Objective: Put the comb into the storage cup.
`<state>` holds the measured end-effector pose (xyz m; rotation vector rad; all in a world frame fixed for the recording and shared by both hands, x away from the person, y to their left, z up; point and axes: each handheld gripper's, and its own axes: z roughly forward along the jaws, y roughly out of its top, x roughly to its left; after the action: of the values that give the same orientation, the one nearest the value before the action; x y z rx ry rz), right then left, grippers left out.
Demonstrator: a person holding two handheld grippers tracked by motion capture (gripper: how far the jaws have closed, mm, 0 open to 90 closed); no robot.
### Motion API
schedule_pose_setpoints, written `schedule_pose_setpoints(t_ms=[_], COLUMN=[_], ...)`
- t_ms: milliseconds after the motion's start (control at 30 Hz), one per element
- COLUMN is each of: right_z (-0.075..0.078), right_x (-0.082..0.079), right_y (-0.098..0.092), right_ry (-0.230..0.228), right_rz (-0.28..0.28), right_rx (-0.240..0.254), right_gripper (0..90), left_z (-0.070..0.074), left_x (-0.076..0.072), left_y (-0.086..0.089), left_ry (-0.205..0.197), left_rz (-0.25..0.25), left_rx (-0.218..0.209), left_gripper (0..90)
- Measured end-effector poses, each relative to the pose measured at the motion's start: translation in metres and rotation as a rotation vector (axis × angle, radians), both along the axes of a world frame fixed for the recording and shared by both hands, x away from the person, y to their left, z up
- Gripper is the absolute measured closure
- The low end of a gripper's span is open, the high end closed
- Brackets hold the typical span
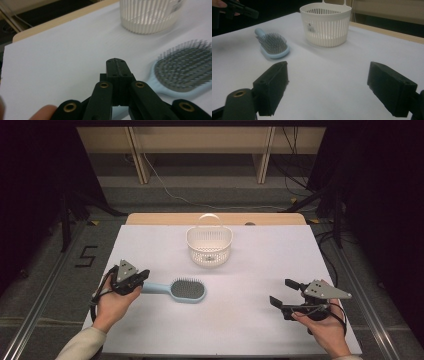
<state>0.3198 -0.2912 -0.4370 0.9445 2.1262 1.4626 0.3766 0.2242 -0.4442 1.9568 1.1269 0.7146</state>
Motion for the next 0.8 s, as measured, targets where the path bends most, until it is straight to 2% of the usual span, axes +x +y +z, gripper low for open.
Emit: schedule_pose_setpoints(t_ms=[33,67,100,167,200,267,300,400,467,767,800], right_z=[0.0,-0.001,-0.001,-0.001,-0.001,-0.002,-0.002,-0.002,-0.002,-0.002,-0.002], right_x=[0.0,0.0,0.0,0.001,0.001,0.001,0.001,0.001,0.001,0.001,0.001], right_y=[0.0,0.0,0.0,0.0,0.0,0.001,0.001,0.001,0.0,0.001,0.001], right_ry=[0.0,0.002,0.002,0.009,0.011,0.013,0.014,0.013,0.015,0.016,0.016], right_rz=[0.001,0.0,0.0,0.002,0.002,0.003,0.005,0.004,0.004,0.006,0.007], right_rx=[-0.002,-0.001,-0.001,-0.006,-0.007,-0.004,-0.006,-0.004,0.0,-0.005,-0.004], right_gripper=[17.8,17.9,17.9,18.0,18.1,18.1,18.1,18.1,18.1,18.1,18.1], left_z=[0.0,-0.003,-0.003,-0.008,-0.014,-0.017,-0.022,-0.027,-0.031,-0.034,-0.035], left_x=[0.0,0.011,0.011,0.022,0.032,0.036,0.044,0.05,0.055,0.057,0.057], left_y=[0.0,0.002,0.002,0.002,0.001,0.001,0.0,-0.001,-0.002,-0.011,-0.013], left_ry=[0.0,0.03,0.03,0.063,0.094,0.108,0.135,0.153,0.188,0.254,0.287], left_rz=[0.0,0.023,0.023,0.026,0.031,0.031,0.032,0.031,0.02,0.02,0.009], left_rx=[0.0,0.008,0.008,0.016,0.033,0.042,0.077,0.086,0.091,0.131,0.138], left_gripper=[89.8,89.8,89.8,89.8,89.8,89.8,89.7,89.7,89.8,89.8,89.8])
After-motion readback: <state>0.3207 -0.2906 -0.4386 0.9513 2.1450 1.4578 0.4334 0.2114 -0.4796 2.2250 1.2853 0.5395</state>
